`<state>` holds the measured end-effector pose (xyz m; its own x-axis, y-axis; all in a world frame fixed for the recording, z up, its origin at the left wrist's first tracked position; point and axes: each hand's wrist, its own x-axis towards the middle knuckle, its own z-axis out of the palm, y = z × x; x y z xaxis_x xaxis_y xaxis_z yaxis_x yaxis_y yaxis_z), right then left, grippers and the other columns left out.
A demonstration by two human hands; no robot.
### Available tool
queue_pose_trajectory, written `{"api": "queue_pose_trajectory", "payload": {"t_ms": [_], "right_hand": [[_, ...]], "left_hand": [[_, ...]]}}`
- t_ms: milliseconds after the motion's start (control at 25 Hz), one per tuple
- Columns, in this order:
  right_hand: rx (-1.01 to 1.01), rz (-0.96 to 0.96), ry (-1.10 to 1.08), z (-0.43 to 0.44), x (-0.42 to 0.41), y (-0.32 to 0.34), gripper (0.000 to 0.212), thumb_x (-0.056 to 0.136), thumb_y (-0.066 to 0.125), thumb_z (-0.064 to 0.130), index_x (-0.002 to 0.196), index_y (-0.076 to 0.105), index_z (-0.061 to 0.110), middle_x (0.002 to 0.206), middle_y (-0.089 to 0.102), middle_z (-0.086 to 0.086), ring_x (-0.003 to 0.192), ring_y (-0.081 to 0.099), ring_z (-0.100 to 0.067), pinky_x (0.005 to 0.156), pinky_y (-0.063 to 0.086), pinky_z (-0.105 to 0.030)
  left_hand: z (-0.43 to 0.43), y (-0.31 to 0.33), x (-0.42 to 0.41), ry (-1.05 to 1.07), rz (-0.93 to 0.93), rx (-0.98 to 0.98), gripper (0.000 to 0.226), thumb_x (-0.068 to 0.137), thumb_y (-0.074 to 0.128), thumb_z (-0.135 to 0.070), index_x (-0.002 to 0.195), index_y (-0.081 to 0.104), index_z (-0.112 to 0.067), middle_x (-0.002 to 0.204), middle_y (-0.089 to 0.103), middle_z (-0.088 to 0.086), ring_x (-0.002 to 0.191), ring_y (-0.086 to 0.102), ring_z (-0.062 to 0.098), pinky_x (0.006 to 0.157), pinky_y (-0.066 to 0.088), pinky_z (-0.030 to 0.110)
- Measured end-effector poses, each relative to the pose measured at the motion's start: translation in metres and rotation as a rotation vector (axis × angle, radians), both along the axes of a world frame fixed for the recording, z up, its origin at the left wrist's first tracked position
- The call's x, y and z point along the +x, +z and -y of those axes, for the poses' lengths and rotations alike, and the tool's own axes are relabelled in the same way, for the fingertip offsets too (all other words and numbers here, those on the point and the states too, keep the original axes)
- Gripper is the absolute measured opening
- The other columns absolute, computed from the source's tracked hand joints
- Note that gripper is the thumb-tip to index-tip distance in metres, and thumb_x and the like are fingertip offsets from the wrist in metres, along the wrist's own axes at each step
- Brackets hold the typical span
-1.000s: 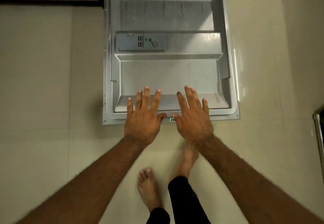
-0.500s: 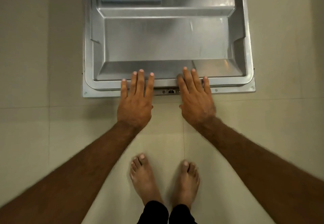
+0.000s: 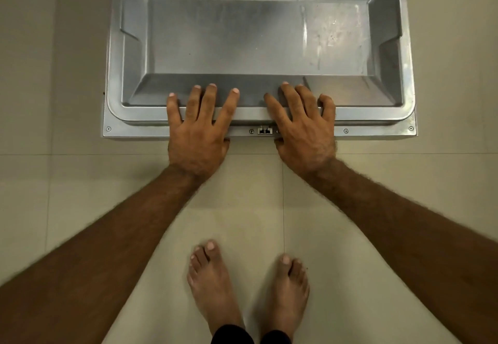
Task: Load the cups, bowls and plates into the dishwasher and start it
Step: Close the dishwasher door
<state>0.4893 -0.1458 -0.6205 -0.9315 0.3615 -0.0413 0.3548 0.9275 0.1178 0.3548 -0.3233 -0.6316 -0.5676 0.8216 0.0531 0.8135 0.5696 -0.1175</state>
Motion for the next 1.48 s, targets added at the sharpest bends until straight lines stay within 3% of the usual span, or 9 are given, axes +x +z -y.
{"api": "queue_pose_trajectory", "payload": {"t_ms": [240,520,680,840,1000,1200,1360,1480], "right_hand": [[0.026,-0.068,0.031,0.005,0.002,0.044,0.102,0.069,0.082,0.02,0.154,0.025,0.027,0.158,0.034,-0.013,0.145,0.031,-0.034,0.115,0.021,-0.064],[0.022,-0.255,0.028,-0.01,-0.015,0.206,0.091,0.075,0.076,0.019,0.154,0.031,0.02,0.162,0.03,-0.013,0.152,0.023,-0.032,0.118,0.014,-0.066],[-0.009,-0.417,0.012,-0.04,-0.043,0.302,0.079,0.081,0.074,0.019,0.151,0.039,0.012,0.162,0.032,-0.013,0.153,0.023,-0.029,0.118,0.022,-0.063],[-0.006,-0.573,-0.008,-0.072,-0.071,0.375,0.067,0.085,0.076,0.022,0.145,0.049,0.007,0.149,0.051,-0.012,0.143,0.042,-0.03,0.115,0.034,-0.057],[-0.016,-0.656,-0.033,-0.099,-0.104,0.423,0.066,0.079,0.084,0.022,0.138,0.057,0.01,0.135,0.062,-0.008,0.13,0.054,-0.03,0.111,0.041,-0.052],[-0.055,-0.632,-0.107,-0.118,-0.142,0.457,0.058,0.081,0.08,0.014,0.136,0.06,0.019,0.142,0.059,-0.001,0.138,0.048,-0.029,0.109,0.044,-0.053],[-0.029,-0.601,-0.113,-0.14,-0.174,0.485,0.054,0.083,0.078,0.009,0.134,0.061,0.018,0.145,0.057,-0.006,0.139,0.047,-0.034,0.11,0.042,-0.056],[-0.032,-0.606,-0.104,-0.165,-0.204,0.506,0.047,0.088,0.073,0.009,0.133,0.061,0.015,0.146,0.056,-0.008,0.139,0.046,-0.033,0.113,0.037,-0.054]], "left_hand": [[-0.001,0.046,0.003,-0.041,-0.054,0.063,0.089,0.085,0.063,-0.029,0.161,0.016,-0.028,0.151,0.042,0.017,0.139,0.041,0.038,0.113,0.024,0.067],[-0.018,0.21,-0.025,-0.078,-0.107,0.23,0.082,0.081,0.067,-0.032,0.155,0.038,-0.017,0.15,0.046,0.021,0.143,0.039,0.039,0.115,0.022,0.067],[-0.045,0.308,-0.056,-0.065,-0.126,0.341,0.079,0.081,0.069,-0.033,0.154,0.043,-0.015,0.155,0.044,0.018,0.147,0.037,0.037,0.115,0.025,0.065],[-0.072,0.379,-0.095,-0.056,-0.143,0.412,0.067,0.085,0.068,-0.03,0.148,0.052,-0.016,0.155,0.046,0.015,0.145,0.04,0.035,0.114,0.032,0.06],[-0.098,0.426,-0.122,-0.039,-0.184,0.411,0.061,0.092,0.063,-0.028,0.15,0.048,-0.019,0.149,0.052,0.008,0.139,0.047,0.032,0.116,0.03,0.058],[-0.127,0.447,-0.155,-0.023,-0.18,0.487,0.058,0.098,0.062,-0.017,0.153,0.044,-0.02,0.153,0.048,0.005,0.144,0.04,0.032,0.119,0.024,0.058],[-0.155,0.464,-0.19,-0.04,-0.122,0.565,0.075,0.09,0.064,0.003,0.156,0.039,-0.02,0.159,0.041,0.003,0.152,0.028,0.031,0.123,0.015,0.06],[-0.179,0.485,-0.223,-0.07,-0.094,0.596,0.074,0.09,0.064,0.0,0.156,0.038,-0.02,0.16,0.039,0.003,0.153,0.026,0.031,0.124,0.012,0.058]]}}
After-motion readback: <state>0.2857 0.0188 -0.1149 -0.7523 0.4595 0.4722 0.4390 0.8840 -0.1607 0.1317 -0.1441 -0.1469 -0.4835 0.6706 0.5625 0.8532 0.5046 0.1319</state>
